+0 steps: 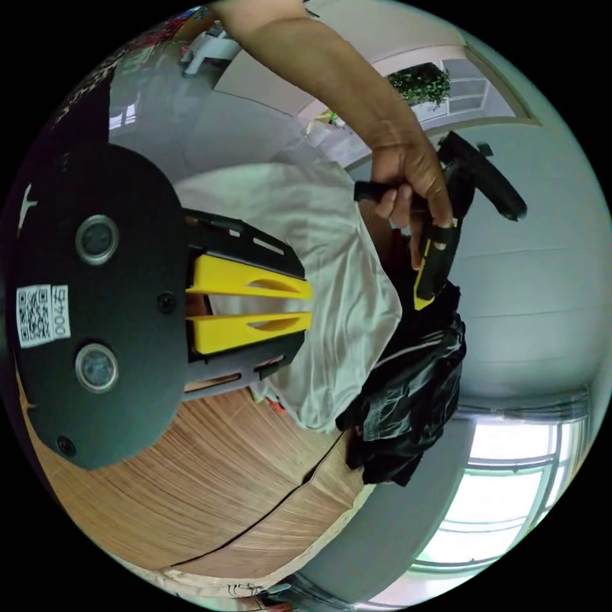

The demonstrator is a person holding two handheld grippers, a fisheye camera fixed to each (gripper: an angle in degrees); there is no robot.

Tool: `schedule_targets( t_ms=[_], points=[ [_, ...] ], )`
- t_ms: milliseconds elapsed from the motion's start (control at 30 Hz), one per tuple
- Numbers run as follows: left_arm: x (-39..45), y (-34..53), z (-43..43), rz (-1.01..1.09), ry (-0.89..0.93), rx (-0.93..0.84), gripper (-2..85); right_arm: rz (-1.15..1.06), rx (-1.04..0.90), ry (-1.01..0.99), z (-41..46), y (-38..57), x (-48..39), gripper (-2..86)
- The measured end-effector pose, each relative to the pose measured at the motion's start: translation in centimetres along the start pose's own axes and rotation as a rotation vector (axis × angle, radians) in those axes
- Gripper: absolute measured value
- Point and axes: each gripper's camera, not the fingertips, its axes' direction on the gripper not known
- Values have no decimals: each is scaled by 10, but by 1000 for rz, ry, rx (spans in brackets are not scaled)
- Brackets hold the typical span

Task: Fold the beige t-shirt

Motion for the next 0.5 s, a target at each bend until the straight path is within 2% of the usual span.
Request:
schedule_targets(
  t_ms=[133, 200, 300, 433, 500],
  points=[
    [-13, -14, -61, 71, -137, 109, 2, -4, -3, -104, -3, 12, 9, 58],
    [-34, -17, -58, 47, -49, 125, 2, 25, 1, -77, 2, 21, 17, 74],
    [-61, -14, -7, -28, 90, 56, 2, 112, -6, -106, 13, 24, 35, 117],
    [-91, 0, 61, -80, -65, 82, 1, 114, -116, -82, 43, 35, 46, 137],
    [-131, 2, 87, -217, -44, -8, 1, 121, -100, -101, 52, 55, 53, 134]
  ],
)
